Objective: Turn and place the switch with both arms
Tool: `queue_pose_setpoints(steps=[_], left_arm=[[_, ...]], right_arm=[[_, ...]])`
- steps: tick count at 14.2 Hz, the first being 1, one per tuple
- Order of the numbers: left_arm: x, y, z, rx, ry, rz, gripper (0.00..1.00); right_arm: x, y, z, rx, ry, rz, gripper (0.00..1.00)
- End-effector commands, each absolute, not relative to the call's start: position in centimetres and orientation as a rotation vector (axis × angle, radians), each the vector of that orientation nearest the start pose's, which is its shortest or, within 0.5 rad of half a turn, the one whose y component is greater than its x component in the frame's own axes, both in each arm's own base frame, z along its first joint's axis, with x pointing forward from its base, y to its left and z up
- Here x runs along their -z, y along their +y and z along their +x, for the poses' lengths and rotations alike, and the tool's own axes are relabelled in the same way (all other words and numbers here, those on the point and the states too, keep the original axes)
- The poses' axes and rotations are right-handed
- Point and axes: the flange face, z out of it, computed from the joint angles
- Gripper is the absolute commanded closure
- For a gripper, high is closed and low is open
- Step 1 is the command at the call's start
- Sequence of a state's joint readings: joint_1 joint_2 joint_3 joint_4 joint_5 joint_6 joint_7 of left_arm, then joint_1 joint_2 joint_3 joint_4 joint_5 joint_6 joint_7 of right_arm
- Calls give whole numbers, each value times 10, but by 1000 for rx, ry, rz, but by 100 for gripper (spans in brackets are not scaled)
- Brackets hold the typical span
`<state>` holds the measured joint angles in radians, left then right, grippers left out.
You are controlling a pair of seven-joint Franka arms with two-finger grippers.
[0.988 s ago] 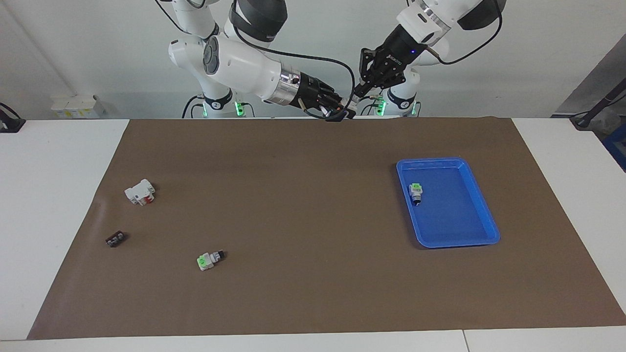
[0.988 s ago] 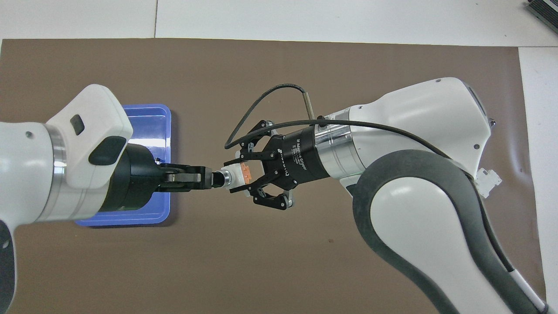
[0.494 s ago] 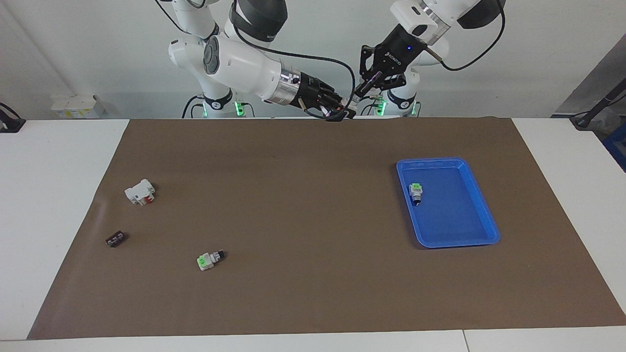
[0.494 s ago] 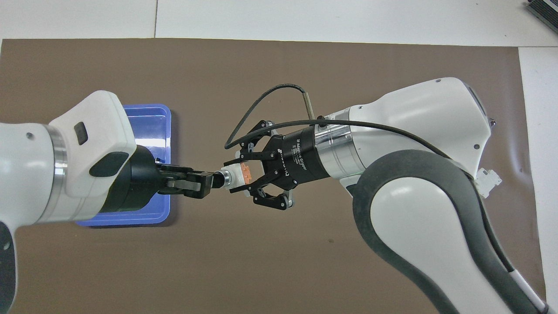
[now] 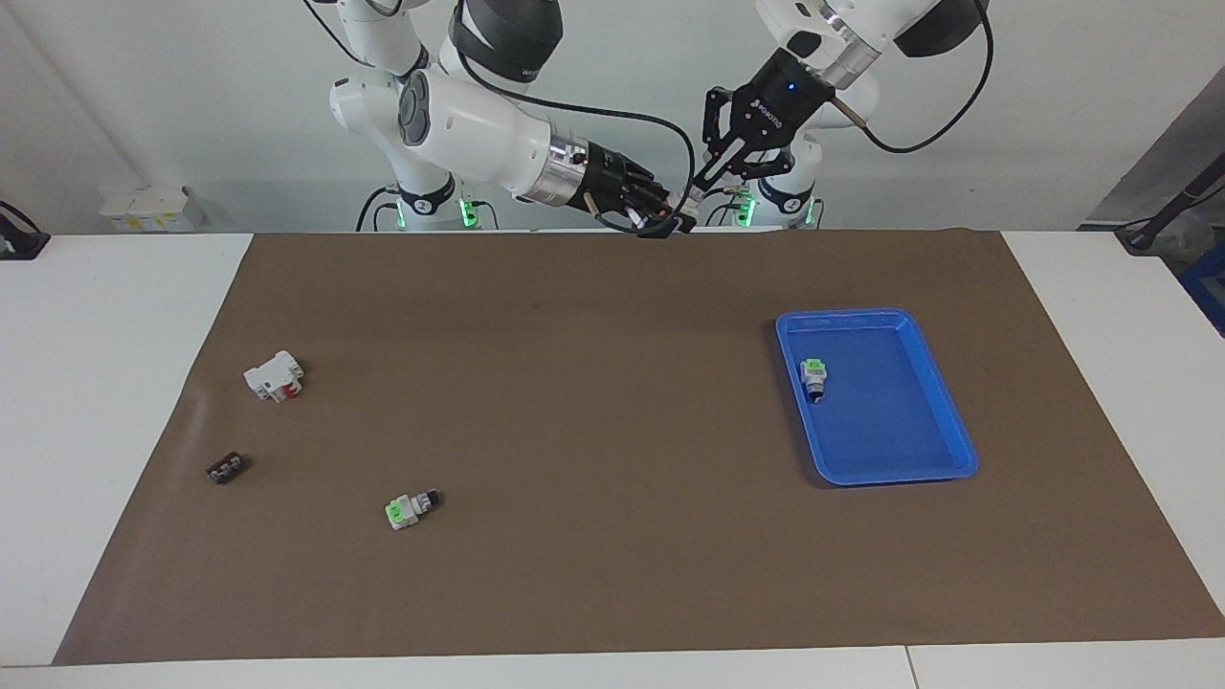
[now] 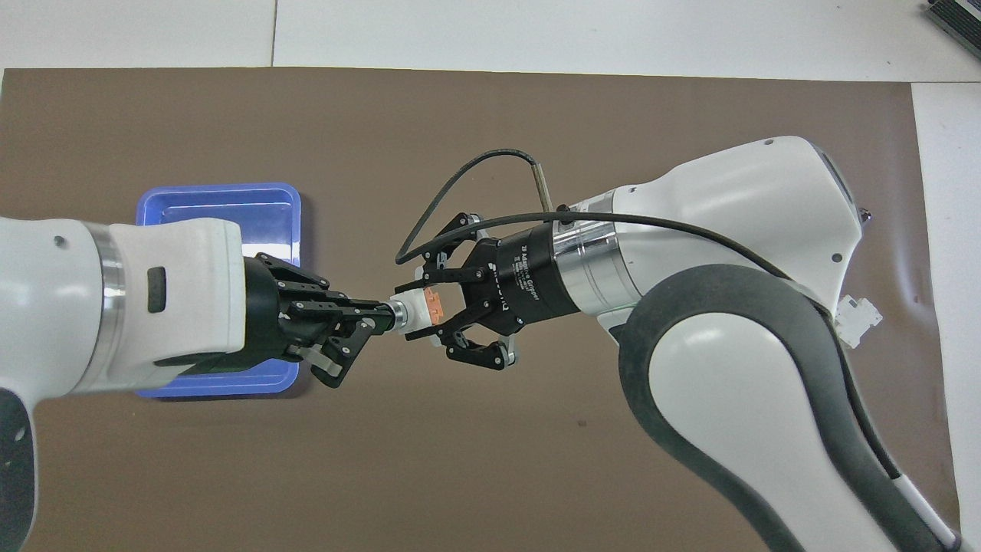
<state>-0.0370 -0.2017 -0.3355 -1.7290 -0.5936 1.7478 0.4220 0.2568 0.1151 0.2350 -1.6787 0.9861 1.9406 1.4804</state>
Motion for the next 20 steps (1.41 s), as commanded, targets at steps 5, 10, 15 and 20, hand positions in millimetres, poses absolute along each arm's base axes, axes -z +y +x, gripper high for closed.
queue_pose_setpoints(steps=[5,10,15,20], left_arm=[[-664,-248,435,-250,-1024,2447,100],[-663,-244,437,-249,-1036,2444,100],[-664,-232,442,-271,-1087,2461,100],[-658,-214,450,-293,-1152,2500,100]], right_arm=[[-590,323,524,-908,1425,-1822,100],[-589,320,526,-908,1434,-1815,100],[-594,321,522,-863,1412,-1866,0],[-605,305,512,-793,1336,-2006,0]])
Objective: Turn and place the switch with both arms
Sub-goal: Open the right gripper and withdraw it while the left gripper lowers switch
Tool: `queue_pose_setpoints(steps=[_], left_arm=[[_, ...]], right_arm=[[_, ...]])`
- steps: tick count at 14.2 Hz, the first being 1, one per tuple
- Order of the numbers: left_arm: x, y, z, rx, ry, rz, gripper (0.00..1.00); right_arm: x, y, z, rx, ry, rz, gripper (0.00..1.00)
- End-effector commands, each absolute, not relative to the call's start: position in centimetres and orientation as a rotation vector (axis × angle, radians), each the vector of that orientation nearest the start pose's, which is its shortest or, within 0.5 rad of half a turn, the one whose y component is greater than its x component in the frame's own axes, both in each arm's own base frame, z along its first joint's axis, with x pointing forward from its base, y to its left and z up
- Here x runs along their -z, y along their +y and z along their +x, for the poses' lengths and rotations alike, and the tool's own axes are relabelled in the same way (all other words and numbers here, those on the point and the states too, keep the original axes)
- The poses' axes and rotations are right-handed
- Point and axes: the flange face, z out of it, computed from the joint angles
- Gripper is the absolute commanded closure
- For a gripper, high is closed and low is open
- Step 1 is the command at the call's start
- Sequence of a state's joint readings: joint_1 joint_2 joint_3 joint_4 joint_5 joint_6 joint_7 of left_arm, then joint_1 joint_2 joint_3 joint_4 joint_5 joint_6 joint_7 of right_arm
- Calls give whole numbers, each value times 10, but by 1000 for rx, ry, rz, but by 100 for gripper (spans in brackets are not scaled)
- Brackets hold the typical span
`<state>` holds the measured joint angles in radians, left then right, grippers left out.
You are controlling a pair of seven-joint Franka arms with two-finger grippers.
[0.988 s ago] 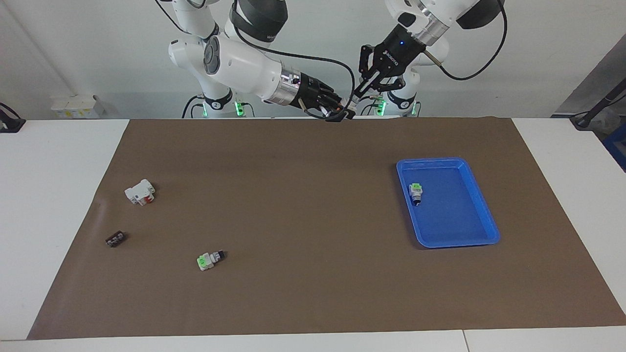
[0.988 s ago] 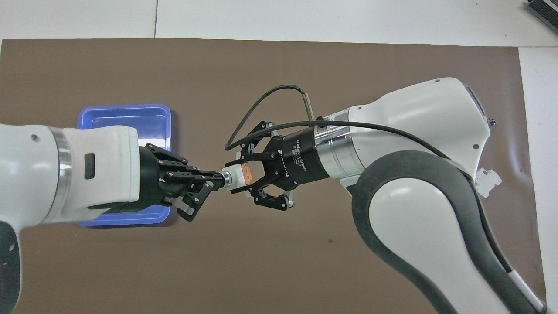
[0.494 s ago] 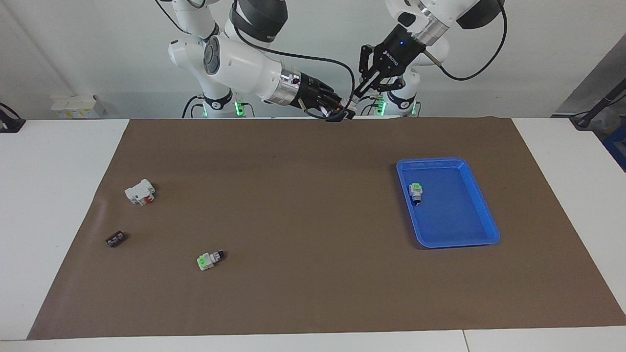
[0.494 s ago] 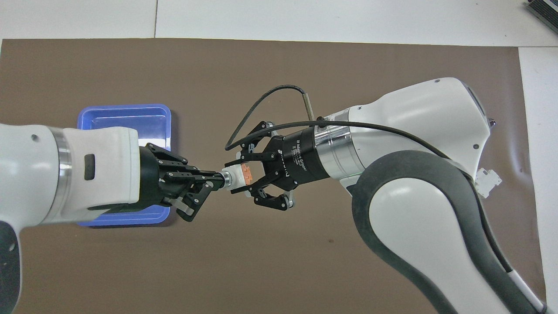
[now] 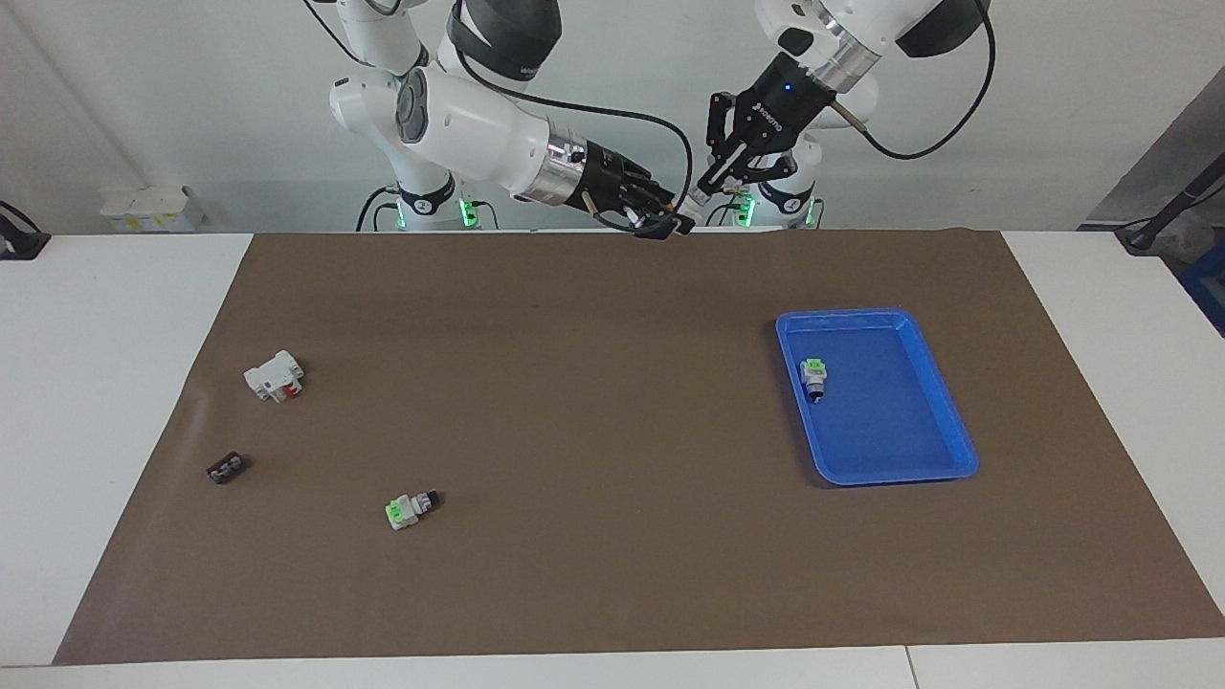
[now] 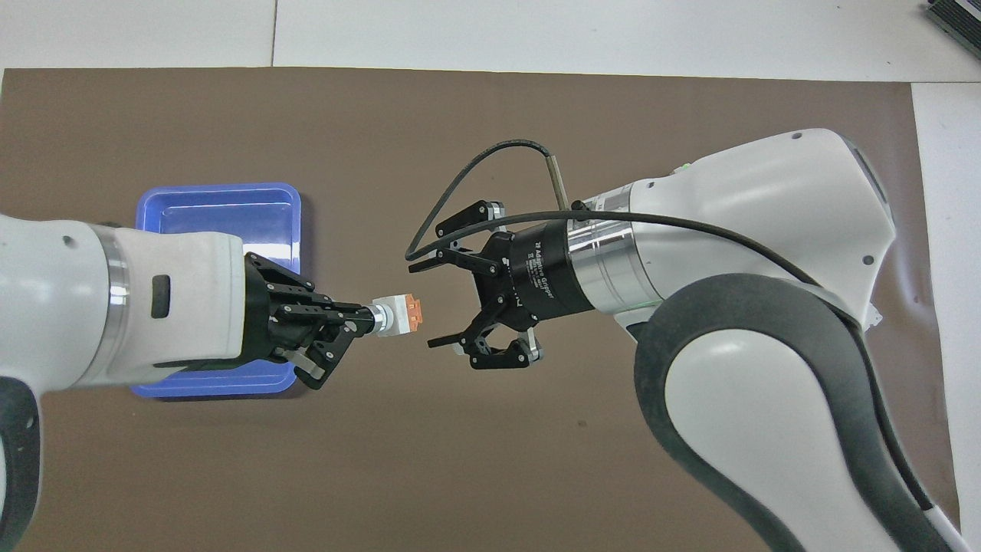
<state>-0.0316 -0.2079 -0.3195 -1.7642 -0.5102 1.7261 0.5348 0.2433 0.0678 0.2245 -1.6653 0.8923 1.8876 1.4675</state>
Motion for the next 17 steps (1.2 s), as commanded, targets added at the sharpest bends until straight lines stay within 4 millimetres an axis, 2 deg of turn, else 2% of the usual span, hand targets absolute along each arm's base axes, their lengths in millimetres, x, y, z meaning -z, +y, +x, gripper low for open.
queue_pose_setpoints(steps=[1,4,8,10,13,15,16,17], left_arm=[[-650,-207,452,368,1464,-3163,100],[-620,-175,451,383,1502,-3102,100],[-570,-141,453,208,1482,-2973,100],[-544,-107,457,139,1370,-3009,100],[-504,-78,470,130,1287,-2951,100],[-475,-67,484,61,1383,-2811,100],[-467,-62,488,29,1421,-2784,100],[-450,-48,495,-15,1401,-2820,100]], right_arm=[[-611,299,510,-767,1297,-2036,0],[-610,288,508,-570,1215,-2232,0],[-602,264,520,-304,1040,-2471,0],[-598,229,536,-207,971,-2547,0],[-592,188,551,-56,741,-2703,0],[-588,175,555,76,578,-2886,0],[-587,163,558,114,512,-2956,0],[-587,148,562,142,456,-3007,0]])
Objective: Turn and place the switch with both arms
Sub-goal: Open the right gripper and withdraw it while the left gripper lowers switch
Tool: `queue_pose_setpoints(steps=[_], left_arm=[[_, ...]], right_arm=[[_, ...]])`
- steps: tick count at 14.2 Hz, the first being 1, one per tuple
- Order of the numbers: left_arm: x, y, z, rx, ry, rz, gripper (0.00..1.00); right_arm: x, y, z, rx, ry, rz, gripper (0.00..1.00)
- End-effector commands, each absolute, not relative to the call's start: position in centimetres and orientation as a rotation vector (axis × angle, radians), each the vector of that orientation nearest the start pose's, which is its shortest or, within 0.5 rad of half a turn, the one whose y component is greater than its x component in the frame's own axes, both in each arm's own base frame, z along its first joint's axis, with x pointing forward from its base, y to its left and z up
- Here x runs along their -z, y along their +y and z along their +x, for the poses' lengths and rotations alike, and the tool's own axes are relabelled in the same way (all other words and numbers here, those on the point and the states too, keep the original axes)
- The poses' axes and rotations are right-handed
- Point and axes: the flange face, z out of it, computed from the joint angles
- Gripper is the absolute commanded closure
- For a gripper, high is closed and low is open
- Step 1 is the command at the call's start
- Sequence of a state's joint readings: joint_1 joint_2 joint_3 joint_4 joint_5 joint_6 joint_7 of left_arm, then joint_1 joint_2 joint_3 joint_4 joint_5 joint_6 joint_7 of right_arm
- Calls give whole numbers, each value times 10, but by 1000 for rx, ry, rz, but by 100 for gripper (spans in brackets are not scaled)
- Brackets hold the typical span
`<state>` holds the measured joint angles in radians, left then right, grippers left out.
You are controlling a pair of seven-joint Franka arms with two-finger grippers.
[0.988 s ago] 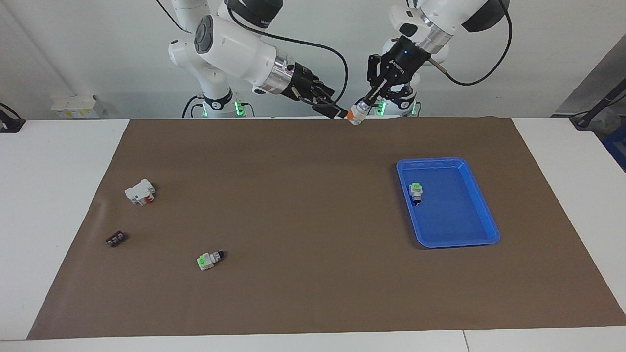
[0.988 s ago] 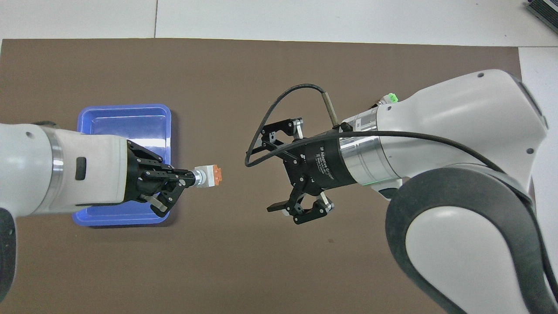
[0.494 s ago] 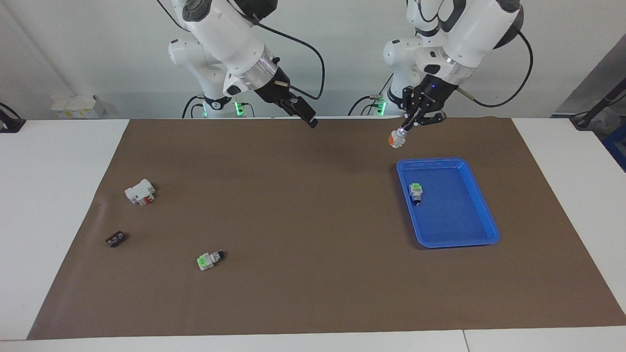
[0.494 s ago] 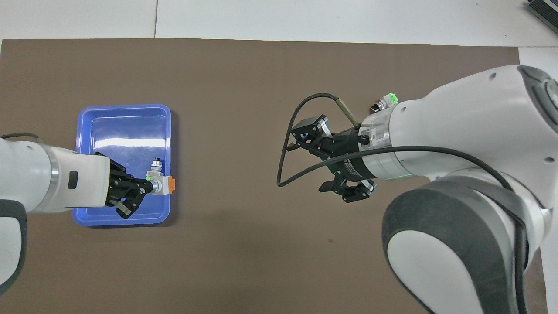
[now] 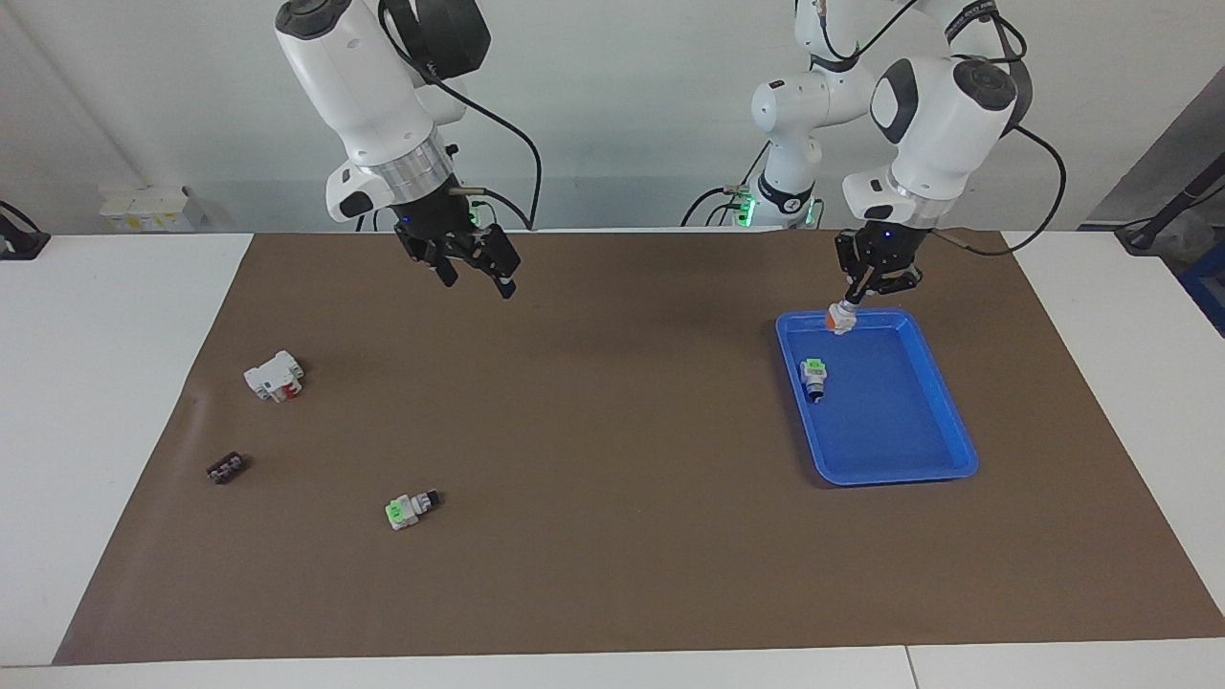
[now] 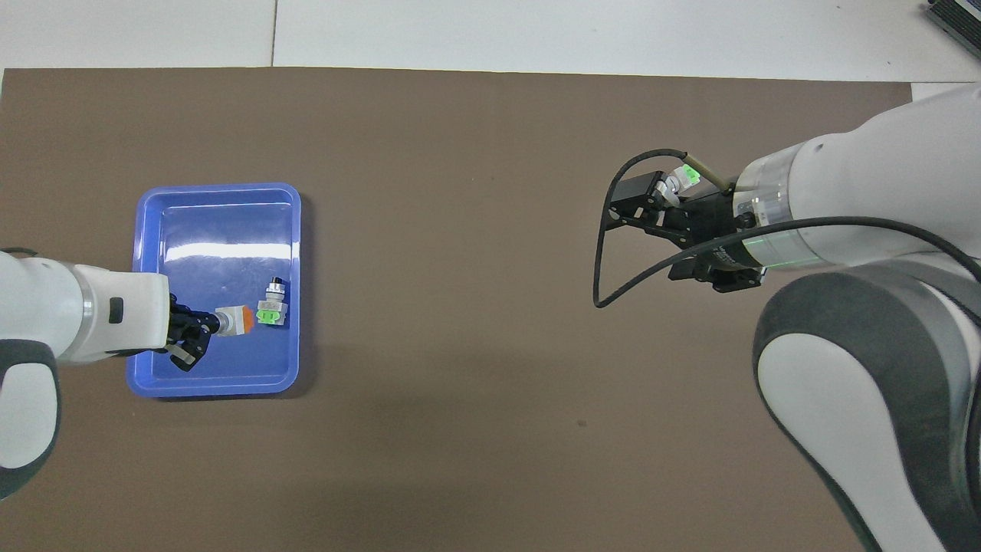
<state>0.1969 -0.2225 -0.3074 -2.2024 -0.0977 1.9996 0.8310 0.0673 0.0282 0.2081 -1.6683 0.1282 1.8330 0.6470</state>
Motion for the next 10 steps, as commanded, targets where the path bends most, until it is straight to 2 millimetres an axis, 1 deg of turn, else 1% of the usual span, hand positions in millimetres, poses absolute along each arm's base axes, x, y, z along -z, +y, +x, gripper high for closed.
queue_pose_setpoints(steps=[1,3,4,5,6,8,9,10], left_arm=[[-434,-46,504,-49,1413,-2826,100],[-409,-42,515,-91,1426,-2839,100],[-400,-39,520,-81,1424,-2845,100],[-396,-39,523,-90,1427,-2852,100],[-390,-39,526,-94,1433,-2855,100],[-376,-41,527,-141,1449,-2870,100],[-375,-44,525,-163,1459,-2868,100],[-375,-46,522,-200,1480,-2855,100]], right_arm=[[-588,129,567,170,407,-3049,0],[-591,100,573,218,224,-3134,0],[-594,87,575,230,136,-3162,0],[-594,79,574,213,102,-3172,0],[-600,75,572,187,112,-3178,0],[-604,77,561,126,131,-3188,0],[-606,77,557,118,137,-3188,0],[-608,72,556,124,142,-3185,0]])
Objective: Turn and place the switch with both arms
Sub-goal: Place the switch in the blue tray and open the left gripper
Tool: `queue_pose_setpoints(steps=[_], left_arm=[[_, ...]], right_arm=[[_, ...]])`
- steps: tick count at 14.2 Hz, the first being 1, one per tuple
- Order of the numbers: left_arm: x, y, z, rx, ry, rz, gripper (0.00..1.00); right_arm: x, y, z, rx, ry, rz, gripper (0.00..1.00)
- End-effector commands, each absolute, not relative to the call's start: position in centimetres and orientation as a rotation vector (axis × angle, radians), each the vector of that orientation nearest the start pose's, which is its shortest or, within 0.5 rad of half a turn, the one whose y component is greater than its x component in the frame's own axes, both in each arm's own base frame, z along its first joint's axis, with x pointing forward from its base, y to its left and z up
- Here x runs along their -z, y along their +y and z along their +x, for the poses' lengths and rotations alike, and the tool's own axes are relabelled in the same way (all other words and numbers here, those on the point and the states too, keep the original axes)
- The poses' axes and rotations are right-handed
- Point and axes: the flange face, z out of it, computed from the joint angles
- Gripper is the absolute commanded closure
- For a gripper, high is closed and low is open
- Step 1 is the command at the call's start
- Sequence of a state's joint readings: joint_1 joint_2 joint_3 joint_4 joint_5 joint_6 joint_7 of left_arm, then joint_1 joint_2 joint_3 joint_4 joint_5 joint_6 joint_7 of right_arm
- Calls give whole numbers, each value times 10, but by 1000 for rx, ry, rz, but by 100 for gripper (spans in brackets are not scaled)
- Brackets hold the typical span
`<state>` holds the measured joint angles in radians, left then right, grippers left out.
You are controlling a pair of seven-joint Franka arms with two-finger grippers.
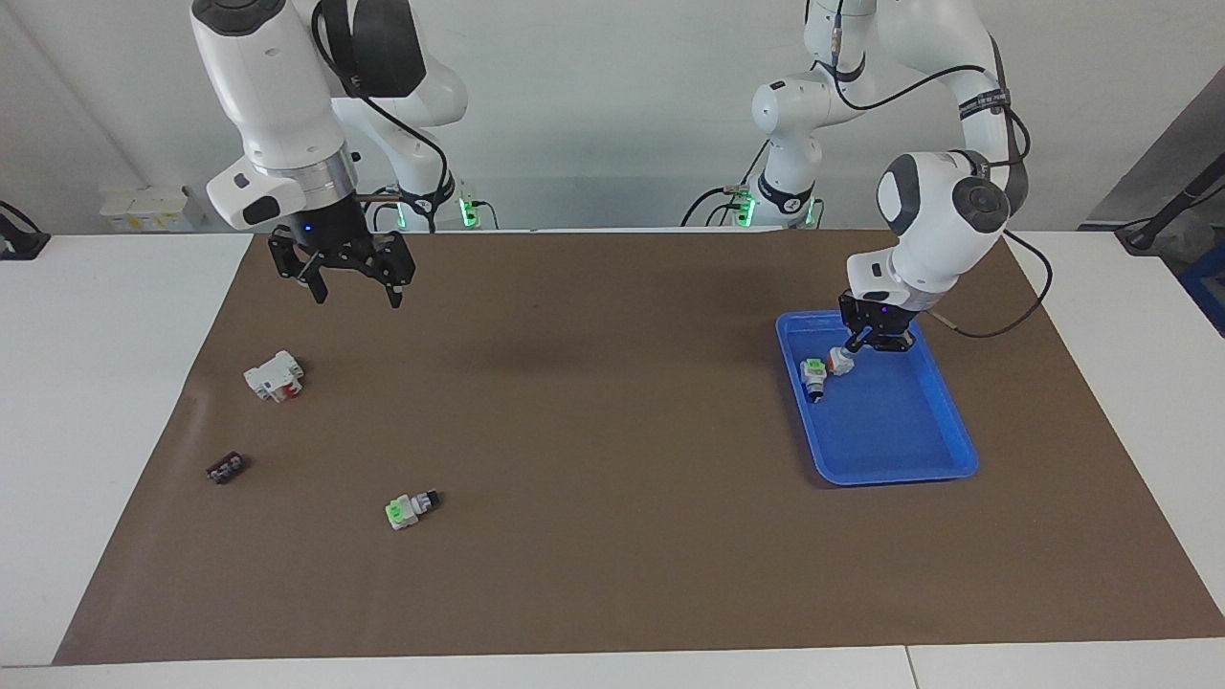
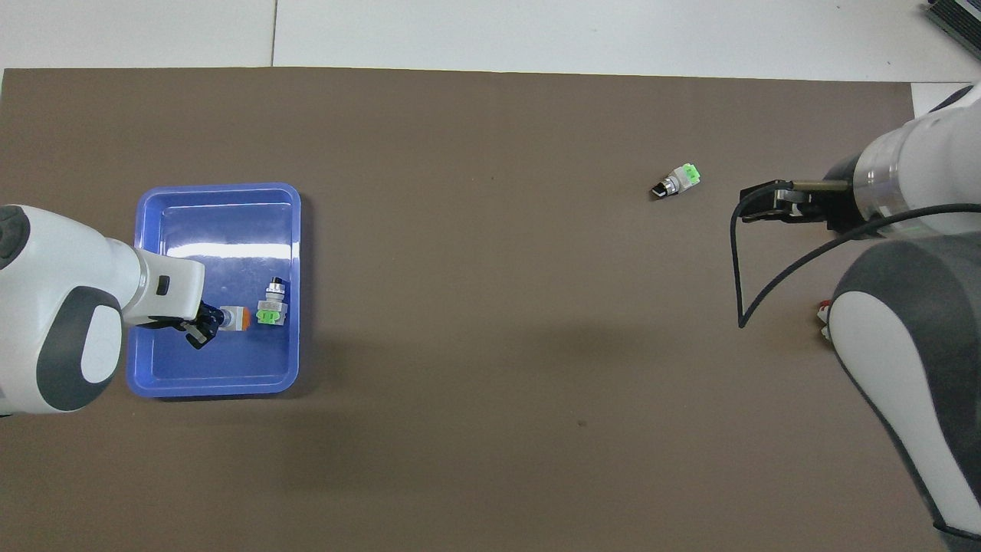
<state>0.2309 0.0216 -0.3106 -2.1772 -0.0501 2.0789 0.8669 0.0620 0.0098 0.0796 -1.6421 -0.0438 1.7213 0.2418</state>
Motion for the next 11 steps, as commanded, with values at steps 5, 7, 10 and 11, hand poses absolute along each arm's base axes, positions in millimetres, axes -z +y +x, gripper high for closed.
queue_pose_setpoints(steps=[5,7,10,11], left_arm=[[-398,-58,520,-159,1549,-2765,0],[-403,-59,513,-208,1352,-2859,0],[-418,-65,510,-173,1057,-2953,0],[-422,-58,509,-173,909,-2996,0]], right_arm=[[-628,73,548,161,149,-3139,0],[-628,68,537,87,170,-3155,0],[-630,45,533,58,213,-3159,0],[-629,43,531,38,225,-3160,0]])
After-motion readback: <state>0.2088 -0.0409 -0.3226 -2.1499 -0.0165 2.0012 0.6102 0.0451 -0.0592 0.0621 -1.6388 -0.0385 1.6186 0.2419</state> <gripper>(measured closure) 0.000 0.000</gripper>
